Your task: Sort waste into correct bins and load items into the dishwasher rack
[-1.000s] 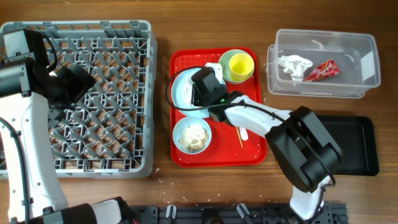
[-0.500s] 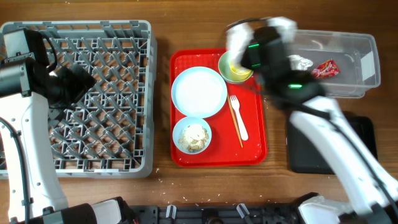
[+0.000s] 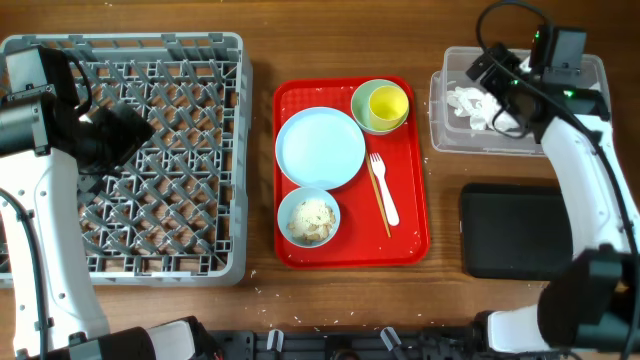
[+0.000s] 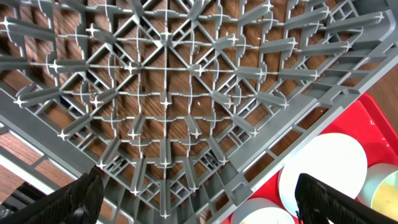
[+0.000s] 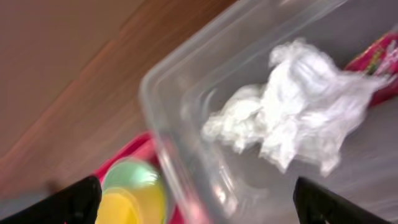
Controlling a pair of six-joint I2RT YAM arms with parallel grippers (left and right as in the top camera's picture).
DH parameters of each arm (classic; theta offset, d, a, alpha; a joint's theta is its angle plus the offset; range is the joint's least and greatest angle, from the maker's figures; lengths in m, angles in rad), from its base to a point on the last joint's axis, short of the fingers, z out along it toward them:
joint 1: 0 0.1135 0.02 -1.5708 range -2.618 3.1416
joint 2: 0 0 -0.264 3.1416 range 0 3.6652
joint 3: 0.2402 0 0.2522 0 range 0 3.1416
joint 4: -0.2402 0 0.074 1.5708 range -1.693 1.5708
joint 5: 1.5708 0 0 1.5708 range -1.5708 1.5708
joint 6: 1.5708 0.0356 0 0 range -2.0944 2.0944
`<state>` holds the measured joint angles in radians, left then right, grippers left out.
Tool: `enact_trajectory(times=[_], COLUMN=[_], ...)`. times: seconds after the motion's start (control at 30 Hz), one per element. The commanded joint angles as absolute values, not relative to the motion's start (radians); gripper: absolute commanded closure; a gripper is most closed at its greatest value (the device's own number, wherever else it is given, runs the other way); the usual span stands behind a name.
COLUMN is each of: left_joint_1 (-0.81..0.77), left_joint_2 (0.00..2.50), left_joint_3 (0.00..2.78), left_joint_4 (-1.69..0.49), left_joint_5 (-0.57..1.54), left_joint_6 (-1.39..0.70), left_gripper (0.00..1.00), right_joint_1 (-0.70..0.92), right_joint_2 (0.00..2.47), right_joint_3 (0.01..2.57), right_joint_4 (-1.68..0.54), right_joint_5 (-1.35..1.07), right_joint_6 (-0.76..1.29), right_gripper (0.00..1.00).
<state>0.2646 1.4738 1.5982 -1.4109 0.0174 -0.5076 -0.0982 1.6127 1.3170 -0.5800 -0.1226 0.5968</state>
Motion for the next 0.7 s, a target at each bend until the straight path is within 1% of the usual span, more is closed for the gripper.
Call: enact_trajectory(times=[0.0,0.07,0.13,0.17,0.2,0.23,0.27,0.33,0.37,0.43,0.5,0.6,0.67], left_joint_1=[0.269,0.269,0.269,0.269,0.269,0.269,0.269,0.269,0.269,0.269,0.269,0.269,0.269], left_joint_2=[1.471,1.471,1.471,1.471,1.471,1.471,1.471,1.471,1.471,1.471,1.471,1.471,1.471], left_joint_3=[1.608,1.608,1.608,1.608,1.608,1.608,1.608,1.608,1.608,1.608,1.608,1.608,1.608], left_joint_4=[-1.411,-1.411,-1.411,-1.411,-1.411,-1.411,-1.411,-1.411,-1.411,-1.411,-1.411,-1.411,-1.411], left_joint_5=[0.018,0.019,0.019,0.019,0.019,0.018,0.019,0.019,0.019,0.018,0.019,0.019,0.019], left_joint_6=[-0.513,-0.514,-0.513,-0.514,-0.513,-0.513,-0.514,-0.513,-0.514,-0.513,-0.514,-0.514,-0.514], left_gripper=[0.0,0.0,0.0,0.0,0.0,0.0,0.0,0.0,0.0,0.0,0.0,0.0,0.0], right_joint_1=[-0.062,0.016,0.112,0.191,0.277,0.355,0.4,0.491,0.496,0.471,0.39,0.24,0.218], right_joint_2=[1.417,1.308,1.262,1.258,1.264,1.267,1.267,1.256,1.247,1.215,1.158,1.065,1.047], right_joint_3=[1.32,1.32,1.32,1.32,1.312,1.301,1.299,1.301,1.303,1.304,1.304,1.304,1.304], right_joint_4=[-0.7,-0.845,-0.976,-1.065,-1.133,-1.159,-1.166,-1.139,-1.138,-1.148,-1.167,-1.236,-1.265], right_joint_5=[-0.324,-0.326,-0.341,-0.341,-0.342,-0.342,-0.339,-0.327,-0.296,-0.196,-0.099,0.161,0.186], right_joint_6=[0.514,0.467,0.468,0.474,0.484,0.551,0.596,0.62,0.661,0.728,0.744,0.733,0.734], right_gripper=[0.01,0.0,0.01,0.0,0.04,0.1,0.12,0.15,0.14,0.0,0.0,0.0,0.0])
